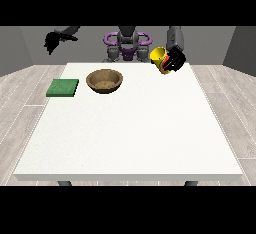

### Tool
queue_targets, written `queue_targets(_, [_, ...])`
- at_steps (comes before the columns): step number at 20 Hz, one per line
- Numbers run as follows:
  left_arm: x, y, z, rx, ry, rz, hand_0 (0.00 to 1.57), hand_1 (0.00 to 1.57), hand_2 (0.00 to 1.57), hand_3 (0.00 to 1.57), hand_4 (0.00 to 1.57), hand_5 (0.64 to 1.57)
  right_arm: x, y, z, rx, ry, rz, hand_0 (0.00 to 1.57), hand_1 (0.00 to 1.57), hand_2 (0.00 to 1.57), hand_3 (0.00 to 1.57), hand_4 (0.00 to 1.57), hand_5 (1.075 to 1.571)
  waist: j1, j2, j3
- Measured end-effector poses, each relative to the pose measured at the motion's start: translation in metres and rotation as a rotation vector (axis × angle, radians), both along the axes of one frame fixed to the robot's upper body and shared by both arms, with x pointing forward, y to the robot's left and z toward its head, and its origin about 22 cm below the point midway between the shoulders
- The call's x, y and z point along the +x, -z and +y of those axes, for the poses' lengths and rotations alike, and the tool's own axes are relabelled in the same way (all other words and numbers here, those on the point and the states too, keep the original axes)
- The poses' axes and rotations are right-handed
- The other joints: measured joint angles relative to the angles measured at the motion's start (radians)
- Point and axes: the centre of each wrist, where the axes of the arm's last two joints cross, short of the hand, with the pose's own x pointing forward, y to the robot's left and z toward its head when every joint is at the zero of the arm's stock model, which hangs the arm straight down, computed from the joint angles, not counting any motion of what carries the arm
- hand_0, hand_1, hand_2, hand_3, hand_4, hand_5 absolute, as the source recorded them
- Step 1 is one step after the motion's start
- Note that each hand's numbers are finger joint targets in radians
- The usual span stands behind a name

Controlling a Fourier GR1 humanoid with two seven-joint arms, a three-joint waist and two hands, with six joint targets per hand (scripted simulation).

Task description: Pick the cup and pour the ball into the bowl, then pick the bowl and place it on the pad

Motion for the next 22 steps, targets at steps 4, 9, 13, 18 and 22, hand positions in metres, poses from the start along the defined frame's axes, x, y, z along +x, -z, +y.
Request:
queue_targets(4, [0.011, -0.015, -0.020, 0.071, -0.009, 0.019, 1.49, 1.49, 1.57, 1.57, 1.57, 1.273, -0.001, 0.005, -0.007, 0.006, 0.003, 0.009, 0.00, 0.00, 0.00, 0.00, 0.00, 1.569, 0.007, -0.005, -0.0012])
queue_targets(9, [0.016, -0.022, -0.049, 0.172, -0.009, 0.044, 1.50, 1.50, 1.57, 1.57, 1.51, 1.244, -0.007, 0.016, -0.014, 0.019, 0.022, 0.027, 0.00, 0.00, 0.00, 0.00, 0.00, 1.570, 0.022, -0.032, -0.0014])
queue_targets(13, [0.023, -0.029, -0.078, 0.314, -0.027, 0.034, 1.56, 1.56, 1.57, 1.57, 1.57, 1.207, -0.008, 0.019, -0.018, 0.018, 0.001, 0.039, 0.00, 0.00, 0.00, 0.00, 0.00, 1.570, 0.003, -0.048, -0.0010])
queue_targets(18, [0.029, -0.040, -0.114, 0.559, -0.003, 0.006, 1.51, 1.51, 1.57, 1.57, 1.41, 1.378, -0.009, 0.019, -0.028, 0.025, -0.003, 0.065, 0.00, 0.00, 0.00, 0.00, 0.00, 1.571, -0.007, -0.084, -0.0003])
queue_targets(22, [0.026, -0.041, -0.154, 0.773, 0.066, -0.023, 1.48, 1.48, 1.57, 1.57, 1.57, 1.098, -0.011, 0.023, -0.033, 0.023, -0.002, 0.065, 0.00, 0.00, 0.00, 0.00, 0.00, 1.571, -0.010, -0.086, 0.0005])
